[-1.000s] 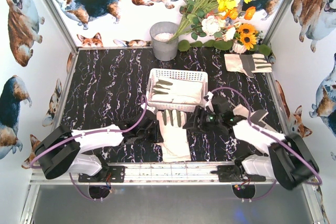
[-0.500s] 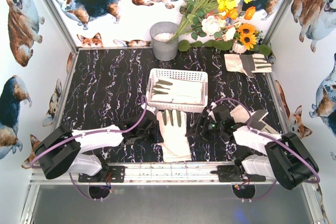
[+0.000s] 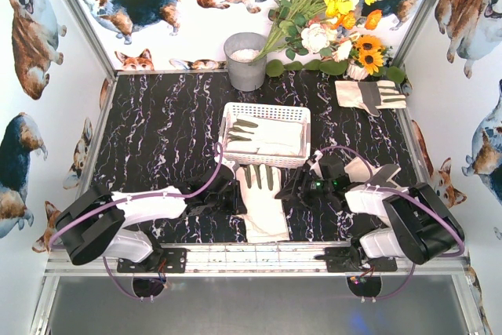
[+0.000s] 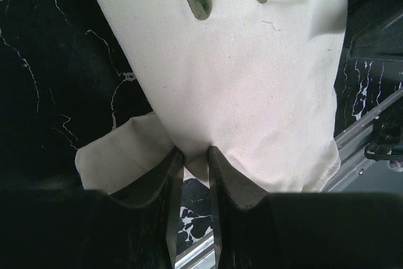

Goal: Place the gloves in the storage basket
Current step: Pick up the glove from the center of the board.

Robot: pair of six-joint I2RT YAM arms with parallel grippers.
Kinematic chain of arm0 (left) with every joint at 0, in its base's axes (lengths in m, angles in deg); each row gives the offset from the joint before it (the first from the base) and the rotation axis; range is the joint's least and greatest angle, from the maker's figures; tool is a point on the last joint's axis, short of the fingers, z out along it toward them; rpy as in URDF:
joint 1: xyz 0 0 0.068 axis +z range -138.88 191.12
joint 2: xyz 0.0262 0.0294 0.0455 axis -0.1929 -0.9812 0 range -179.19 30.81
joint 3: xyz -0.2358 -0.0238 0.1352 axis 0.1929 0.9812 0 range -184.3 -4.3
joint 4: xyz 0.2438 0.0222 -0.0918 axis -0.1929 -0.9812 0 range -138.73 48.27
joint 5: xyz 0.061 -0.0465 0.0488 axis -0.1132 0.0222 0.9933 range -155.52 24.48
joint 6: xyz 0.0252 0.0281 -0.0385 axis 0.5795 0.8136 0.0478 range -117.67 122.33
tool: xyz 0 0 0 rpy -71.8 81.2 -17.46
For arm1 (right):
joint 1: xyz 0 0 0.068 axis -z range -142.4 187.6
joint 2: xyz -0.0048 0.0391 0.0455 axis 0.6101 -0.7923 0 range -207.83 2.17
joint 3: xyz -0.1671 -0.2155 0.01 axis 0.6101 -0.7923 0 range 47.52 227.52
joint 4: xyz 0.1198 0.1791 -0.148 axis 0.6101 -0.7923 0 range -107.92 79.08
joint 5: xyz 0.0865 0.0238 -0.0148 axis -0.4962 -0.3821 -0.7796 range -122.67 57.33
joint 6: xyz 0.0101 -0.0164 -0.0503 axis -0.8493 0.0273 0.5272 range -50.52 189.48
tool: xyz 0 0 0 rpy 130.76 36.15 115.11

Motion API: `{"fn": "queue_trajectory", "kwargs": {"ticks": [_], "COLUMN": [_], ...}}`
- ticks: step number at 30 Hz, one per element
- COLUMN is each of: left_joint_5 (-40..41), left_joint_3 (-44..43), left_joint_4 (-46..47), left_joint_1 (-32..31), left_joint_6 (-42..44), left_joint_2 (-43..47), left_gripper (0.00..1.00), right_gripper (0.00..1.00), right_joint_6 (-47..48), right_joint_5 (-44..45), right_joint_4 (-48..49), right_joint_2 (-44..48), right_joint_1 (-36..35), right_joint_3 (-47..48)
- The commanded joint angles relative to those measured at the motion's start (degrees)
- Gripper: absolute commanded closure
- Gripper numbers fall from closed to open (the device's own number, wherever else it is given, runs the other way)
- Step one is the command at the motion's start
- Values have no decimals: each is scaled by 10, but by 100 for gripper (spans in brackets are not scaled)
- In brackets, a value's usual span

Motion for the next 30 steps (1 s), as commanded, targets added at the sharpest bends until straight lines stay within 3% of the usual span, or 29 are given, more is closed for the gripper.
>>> {"fn": "queue_trajectory", "kwargs": {"ticks": [1,20,23,26,30], "left_joint_5": [5,-17,-26,-33,-28], "left_joint_3": [18,13,14,17,30], "left_joint_4": [-29,13,33,46,47], "left_joint_1": [1,1,1,1,2], "left_joint_6": [10,4,0,-6,-18], "left_joint_2": [-14,-27,-32,-33,-15], "left_gripper": [84,84,84,83,78], "right_gripper": [45,58,73,100,100], "right_joint_6": [7,-8,-9,-9,-5], "right_joint_5": [3,-65,-70,-72,-69], "right_joint_4": [23,104,112,116,99], "right_joint_2": [-4,-56,-56,-53,-35], "right_joint_1": [1,-2,-4,-4,-4], "right_joint_3": [0,-2,-2,-3,-3]}}
